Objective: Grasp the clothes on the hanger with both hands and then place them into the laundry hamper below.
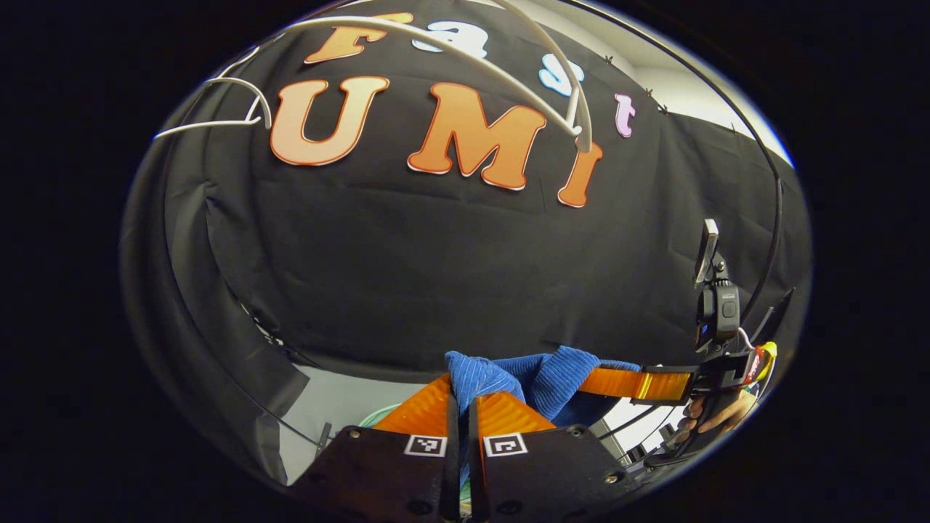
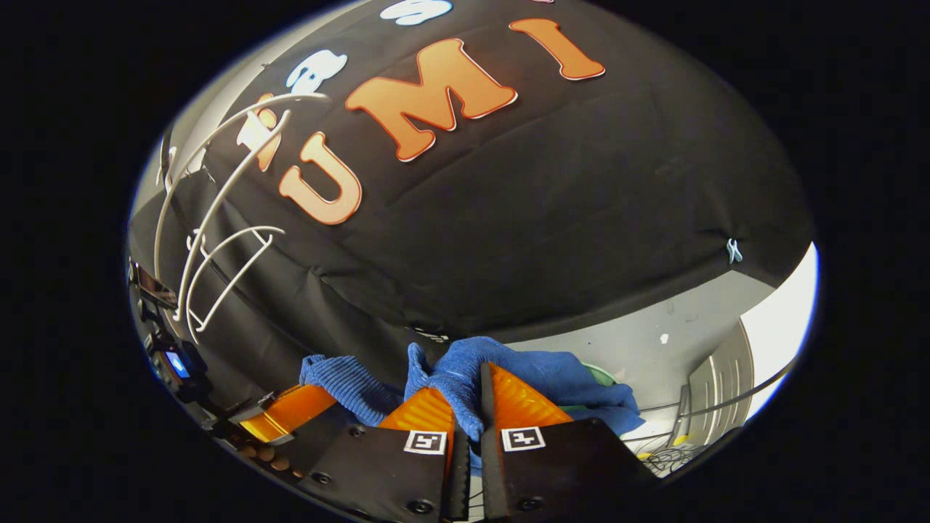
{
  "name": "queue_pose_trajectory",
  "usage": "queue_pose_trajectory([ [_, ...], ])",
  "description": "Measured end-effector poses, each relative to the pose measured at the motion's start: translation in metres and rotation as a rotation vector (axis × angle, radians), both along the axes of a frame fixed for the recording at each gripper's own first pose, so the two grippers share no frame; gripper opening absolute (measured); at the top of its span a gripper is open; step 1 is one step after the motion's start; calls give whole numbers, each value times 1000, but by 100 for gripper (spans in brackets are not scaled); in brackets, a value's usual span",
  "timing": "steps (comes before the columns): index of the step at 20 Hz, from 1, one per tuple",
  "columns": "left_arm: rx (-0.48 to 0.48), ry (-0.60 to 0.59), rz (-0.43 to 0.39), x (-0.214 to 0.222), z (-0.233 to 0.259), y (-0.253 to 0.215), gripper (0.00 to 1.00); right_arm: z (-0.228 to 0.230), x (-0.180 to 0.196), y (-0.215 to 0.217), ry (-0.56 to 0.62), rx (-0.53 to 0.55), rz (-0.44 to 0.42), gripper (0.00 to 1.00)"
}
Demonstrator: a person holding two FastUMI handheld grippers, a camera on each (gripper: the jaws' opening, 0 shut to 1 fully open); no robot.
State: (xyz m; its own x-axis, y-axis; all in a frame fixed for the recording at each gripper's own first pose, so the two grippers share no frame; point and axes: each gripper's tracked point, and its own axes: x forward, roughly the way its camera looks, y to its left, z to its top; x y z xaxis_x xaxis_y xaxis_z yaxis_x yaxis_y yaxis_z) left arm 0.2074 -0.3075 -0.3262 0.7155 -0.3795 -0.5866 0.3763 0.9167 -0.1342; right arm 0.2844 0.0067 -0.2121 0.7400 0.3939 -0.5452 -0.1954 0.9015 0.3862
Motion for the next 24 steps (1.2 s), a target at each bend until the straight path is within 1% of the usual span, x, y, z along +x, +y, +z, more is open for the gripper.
queue_pose_trajectory([
  [2, 24, 44, 9, -6, -23, 6, 5, -19, 0, -2, 15, -66, 9, 15],
  [6, 53, 151, 40, -16, -65, 18, 6, -55, -2, -4, 73, -142, 15, 15],
  [9, 71, 218, 56, -24, -93, 26, 6, -85, -3, -10, 110, -220, 19, 15],
  [14, 99, 348, 76, -40, -106, 24, 6, -125, -9, -18, 186, -309, 26, 15],
  [16, 108, 387, 86, -39, -109, 24, 6, -141, -10, -20, 215, -347, 34, 15],
  [20, 134, 486, 115, -50, -113, 28, 6, -181, -13, -31, 289, -424, 48, 16],
  [22, 148, 561, 134, -59, -110, 29, 6, -195, -19, -34, 334, -447, 46, 16],
  [24, 178, 592, 138, -64, -112, 34, 6, -207, -23, -40, 362, -464, 41, 17],
])
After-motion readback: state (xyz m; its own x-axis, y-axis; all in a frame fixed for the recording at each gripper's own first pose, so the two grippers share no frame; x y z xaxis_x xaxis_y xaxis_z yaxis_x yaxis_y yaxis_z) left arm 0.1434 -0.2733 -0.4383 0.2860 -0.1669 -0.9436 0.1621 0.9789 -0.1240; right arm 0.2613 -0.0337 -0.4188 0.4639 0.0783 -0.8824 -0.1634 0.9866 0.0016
